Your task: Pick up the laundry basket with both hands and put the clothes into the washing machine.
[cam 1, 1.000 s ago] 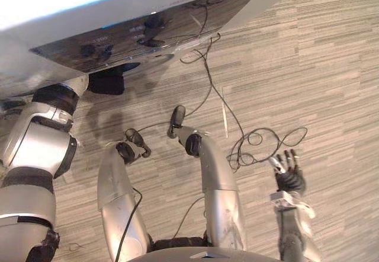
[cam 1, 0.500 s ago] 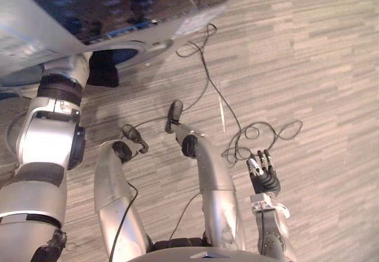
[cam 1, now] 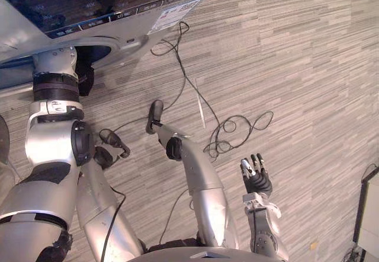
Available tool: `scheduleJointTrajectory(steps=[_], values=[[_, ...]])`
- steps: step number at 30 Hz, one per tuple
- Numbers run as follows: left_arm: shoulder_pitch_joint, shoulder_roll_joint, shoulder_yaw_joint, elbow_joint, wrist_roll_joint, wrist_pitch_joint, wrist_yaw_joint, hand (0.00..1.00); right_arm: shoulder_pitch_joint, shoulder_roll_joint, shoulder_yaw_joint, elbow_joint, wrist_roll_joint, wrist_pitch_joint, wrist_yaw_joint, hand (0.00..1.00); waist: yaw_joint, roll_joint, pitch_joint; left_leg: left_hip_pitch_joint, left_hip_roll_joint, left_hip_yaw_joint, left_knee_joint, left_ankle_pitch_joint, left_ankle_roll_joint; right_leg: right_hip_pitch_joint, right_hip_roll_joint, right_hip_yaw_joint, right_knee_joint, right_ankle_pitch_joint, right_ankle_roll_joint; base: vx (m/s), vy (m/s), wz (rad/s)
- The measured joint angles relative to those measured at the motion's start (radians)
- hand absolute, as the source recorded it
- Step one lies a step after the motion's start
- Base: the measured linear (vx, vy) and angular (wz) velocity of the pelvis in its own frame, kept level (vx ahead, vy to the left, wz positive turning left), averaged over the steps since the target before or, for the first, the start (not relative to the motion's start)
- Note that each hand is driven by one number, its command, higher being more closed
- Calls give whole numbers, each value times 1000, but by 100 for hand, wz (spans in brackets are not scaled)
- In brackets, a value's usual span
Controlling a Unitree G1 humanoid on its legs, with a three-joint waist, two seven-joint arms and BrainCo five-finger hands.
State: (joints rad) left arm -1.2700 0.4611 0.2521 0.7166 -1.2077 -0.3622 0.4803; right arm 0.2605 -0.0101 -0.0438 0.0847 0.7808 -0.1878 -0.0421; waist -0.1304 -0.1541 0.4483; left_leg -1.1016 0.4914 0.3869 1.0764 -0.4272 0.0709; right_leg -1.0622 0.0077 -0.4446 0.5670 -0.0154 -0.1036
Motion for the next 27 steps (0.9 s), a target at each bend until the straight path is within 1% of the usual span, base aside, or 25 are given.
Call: scheduleJointTrajectory(steps=[3, 5, 7, 9, 11, 14, 16, 18, 19, 20, 21, 23, 24, 26, 27], values=[[-2, 25, 0, -10, 16, -5, -1, 0, 0, 0, 1, 20, 0, 1, 10, 0, -4, -2, -1, -1, 7, 1, 5, -4, 0, 0, 6, 0, -5, -1, 2, -26, -10, -7], [-2, 66, -32, -20, 43, -5, -7, 0, 0, 0, 1, 22, 0, 5, 12, 0, -5, -2, -1, -4, 11, 1, 5, -3, 0, 0, 11, 0, -11, -1, 3, -27, -24, -5], [-2, 89, -66, -22, 54, -4, -7, 0, 0, 0, 1, 28, 0, 9, 15, 0, -3, -2, -1, -4, 12, 1, 6, -2, 2, -1, 11, -1, -8, 0, 2, 0, 0, 0], [-2, 118, -121, -28, 66, -8, -7, 0, 0, 0, -1, 43, 1, 9, 19, 0, 1, -2, -1, -7, 13, 0, 10, -2, 2, -8, 10, -1, 3, 3, -4, 0, 0, 0], [-2, 135, -146, -60, 76, -18, -7, 0, 1, 0, -8, 50, 2, 13, 21, 0, 8, -2, -1, -23, 14, -4, 20, -2, 2, -23, 8, -1, 17, 2, -5, -17, -28, -4], [-2, 162, -144, -77, 102, -23, -19, 0, 1, 1, -14, 49, 7, 15, 41, 0, 7, -1, -1, -37, 13, -3, 28, -2, 2, -44, 0, -1, 35, 1, -6, -6, -8, -2], [1, 162, -132, -75, 101, -28, -36, 0, 1, 2, -13, 48, 7, 15, 51, 0, 7, -1, -1, -40, 13, -3, 29, -2, 2, -49, -3, -1, 41, -2, -6, -33, -32, 1], [20, 153, -94, -76, 100, -28, -51, 0, 1, 3, -13, 48, 6, 16, 52, 0, 7, 2, 1, -38, 12, -4, 29, -1, 2, -49, -5, 0, 46, -6, -5, -34, -34, 2], [55, 129, -39, -76, 100, -29, -62, 0, 1, 3, -13, 48, 6, 16, 51, 0, 7, 7, 3, -32, 11, -3, 29, -1, 1, -47, -7, 2, 52, -12, -4, -42, -42, 9], [107, 96, 13, -75, 97, -30, -69, 0, 1, 3, -13, 48, 6, 16, 46, 0, 10, 21, 3, -27, 8, -3, 29, -1, 1, -45, -11, 2, 58, -21, -6, -34, -35, 13], [135, 76, 38, -73, 90, -29, -70, 0, 1, 3, -13, 48, 5, 15, 41, 0, 13, 26, 5, -20, 6, 2, 28, -1, 1, -44, -16, 3, 65, -27, -6, -49, -50, 17], [262, -16, 131, 2, 69, -26, -73, 0, -2, 2, -4, 47, 2, 16, 34, 0, 28, 39, 5, 26, 0, 30, 16, -3, -3, -33, -25, 23, 83, -50, -1, -51, -54, 10], [299, -34, 150, 20, 62, -22, -73, 0, -6, 2, -3, 48, 3, 16, 33, 0, 28, 43, 7, 38, -1, 35, 13, -6, -10, -25, -25, 26, 84, -52, -1, -45, -47, 0], [447, -147, 178, 45, 11, 2, -76, 0, -23, -2, -3, 45, 7, 14, 10, 0, 30, 56, 5, 93, -12, 81, -20, -9, -17, -12, -28, 58, 77, -59, 6, -42, -45, -6], [479, -179, 178, 45, 7, 11, -78, 0, -30, -5, -3, 43, 7, 14, 7, 0, 31, 62, 7, 104, -13, 90, -26, -9, -18, -8, -29, 63, 75, -59, 6, -36, -37, -18]])
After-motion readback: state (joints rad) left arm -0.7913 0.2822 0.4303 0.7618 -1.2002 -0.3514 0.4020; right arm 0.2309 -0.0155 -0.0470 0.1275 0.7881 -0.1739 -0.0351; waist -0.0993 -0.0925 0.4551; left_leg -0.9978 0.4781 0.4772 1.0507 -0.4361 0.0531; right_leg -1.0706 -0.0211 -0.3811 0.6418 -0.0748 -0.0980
